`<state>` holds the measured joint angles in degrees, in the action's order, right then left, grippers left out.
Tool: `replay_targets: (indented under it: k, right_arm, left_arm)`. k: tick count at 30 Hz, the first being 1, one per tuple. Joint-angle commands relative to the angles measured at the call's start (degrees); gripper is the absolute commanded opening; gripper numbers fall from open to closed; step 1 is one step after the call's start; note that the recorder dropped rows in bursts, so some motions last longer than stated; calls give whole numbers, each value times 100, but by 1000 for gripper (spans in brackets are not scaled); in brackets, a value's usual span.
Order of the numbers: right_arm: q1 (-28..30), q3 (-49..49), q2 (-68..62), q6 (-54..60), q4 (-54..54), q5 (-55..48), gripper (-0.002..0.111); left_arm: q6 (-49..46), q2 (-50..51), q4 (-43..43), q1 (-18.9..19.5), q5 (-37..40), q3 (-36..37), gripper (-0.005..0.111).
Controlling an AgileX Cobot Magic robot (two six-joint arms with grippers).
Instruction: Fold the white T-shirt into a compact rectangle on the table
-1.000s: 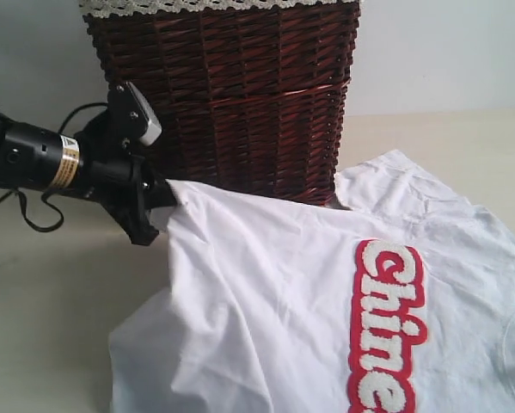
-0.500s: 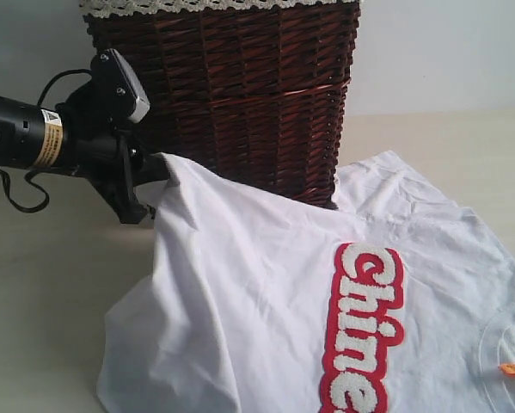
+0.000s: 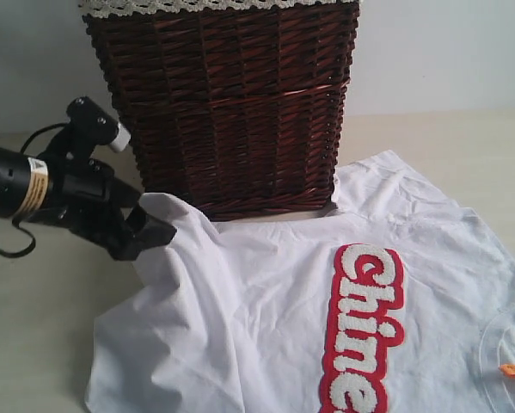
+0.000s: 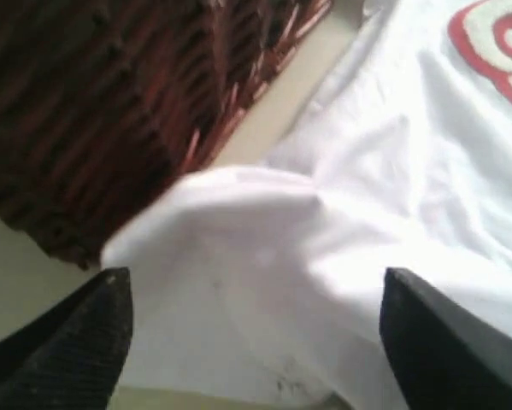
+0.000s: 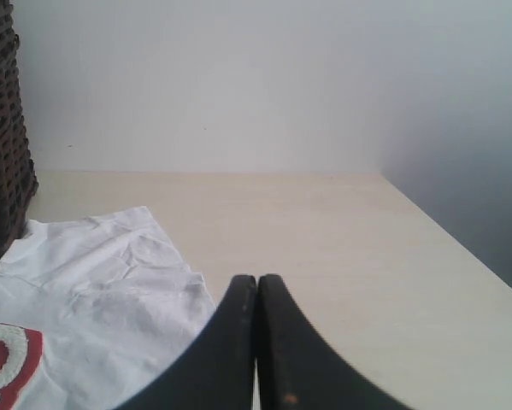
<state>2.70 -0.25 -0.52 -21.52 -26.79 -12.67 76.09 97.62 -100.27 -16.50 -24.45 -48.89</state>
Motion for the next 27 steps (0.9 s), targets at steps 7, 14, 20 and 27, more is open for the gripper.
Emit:
replay_targets:
  k: [7,14,20,27]
  right_arm:
    - [-5,25,31,39,-11,62,0]
    - [-5,25,31,39,-11,62,0]
    - [-5,25,31,39,-11,62,0]
    - [-5,25,31,39,-11,62,0]
  left_arm:
    - [-1336,-114,32,259,87,950,77]
    - [-3782,1003,1918,259,87,278,50]
    - [-3782,1570,1961,259,18,-309,5]
    - [-3848,1772,1649,273,2175,-309,0]
